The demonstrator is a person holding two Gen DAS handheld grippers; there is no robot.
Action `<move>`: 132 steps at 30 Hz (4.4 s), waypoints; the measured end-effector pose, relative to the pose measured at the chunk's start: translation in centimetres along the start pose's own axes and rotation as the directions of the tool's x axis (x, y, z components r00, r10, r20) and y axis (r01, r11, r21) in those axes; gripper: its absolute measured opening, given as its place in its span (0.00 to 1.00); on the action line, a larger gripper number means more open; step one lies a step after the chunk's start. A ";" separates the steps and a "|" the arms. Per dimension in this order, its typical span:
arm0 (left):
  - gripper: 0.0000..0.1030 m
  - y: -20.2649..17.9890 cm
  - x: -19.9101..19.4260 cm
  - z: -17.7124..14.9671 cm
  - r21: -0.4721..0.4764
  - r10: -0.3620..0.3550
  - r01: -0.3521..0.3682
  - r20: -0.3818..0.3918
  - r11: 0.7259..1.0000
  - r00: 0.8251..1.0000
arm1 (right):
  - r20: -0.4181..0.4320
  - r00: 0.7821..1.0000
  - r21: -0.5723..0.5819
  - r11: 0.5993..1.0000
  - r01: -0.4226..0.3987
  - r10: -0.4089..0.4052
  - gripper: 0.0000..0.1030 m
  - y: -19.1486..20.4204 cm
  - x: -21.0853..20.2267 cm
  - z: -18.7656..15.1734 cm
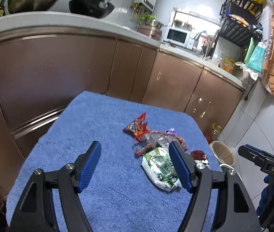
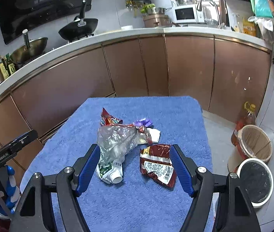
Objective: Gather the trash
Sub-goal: 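Grasp the red snack wrapper with the right tool while the left tool grasps the plastic bottle, then carry the wrapper and plastic bottle over the white bin with both tools, then open both tools to drop the wrapper and bottle into the bin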
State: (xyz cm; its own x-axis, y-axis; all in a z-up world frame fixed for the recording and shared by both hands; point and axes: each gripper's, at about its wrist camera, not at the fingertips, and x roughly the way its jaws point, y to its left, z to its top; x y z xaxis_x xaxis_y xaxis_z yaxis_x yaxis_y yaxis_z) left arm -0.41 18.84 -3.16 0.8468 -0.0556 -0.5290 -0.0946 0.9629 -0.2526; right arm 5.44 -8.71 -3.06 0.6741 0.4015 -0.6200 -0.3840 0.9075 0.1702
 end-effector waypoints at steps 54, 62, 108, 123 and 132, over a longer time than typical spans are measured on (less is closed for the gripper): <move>0.04 -6.4 17.4 -1.9 -0.081 -0.254 0.242 -0.395 0.967 0.883 | -0.260 0.951 0.119 0.983 -0.139 0.166 0.28 -9.3 15.4 -2.6; 0.01 -6.2 12.6 -0.5 -0.056 -0.261 0.256 -0.303 0.965 0.917 | -0.175 0.972 0.093 0.986 -0.140 0.155 0.17 -8.4 12.4 -2.4; 0.51 -55.5 24.5 -9.1 0.296 -0.443 0.761 -0.670 0.577 0.596 | -0.250 0.780 0.502 0.612 0.611 -0.574 0.49 -41.4 -1.0 -13.9; 0.53 -48.5 17.1 -3.5 0.328 -0.555 0.722 -0.474 0.609 0.684 | -0.146 0.790 0.501 0.644 0.577 -0.595 0.72 -36.4 -3.7 -11.7; 0.61 -40.1 10.1 1.2 0.344 -0.558 0.632 -0.296 0.695 0.775 | 0.089 0.822 0.421 0.769 0.481 -0.563 0.81 -27.6 -8.7 -5.2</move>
State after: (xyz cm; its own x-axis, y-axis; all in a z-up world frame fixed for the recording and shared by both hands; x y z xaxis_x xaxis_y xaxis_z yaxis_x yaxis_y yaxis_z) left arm 12.52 -20.06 2.63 0.5545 -0.6587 -0.5086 0.6491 0.7248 -0.2310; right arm 6.92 -37.90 -6.34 0.8261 -0.1698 -0.5373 0.2949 0.9428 0.1555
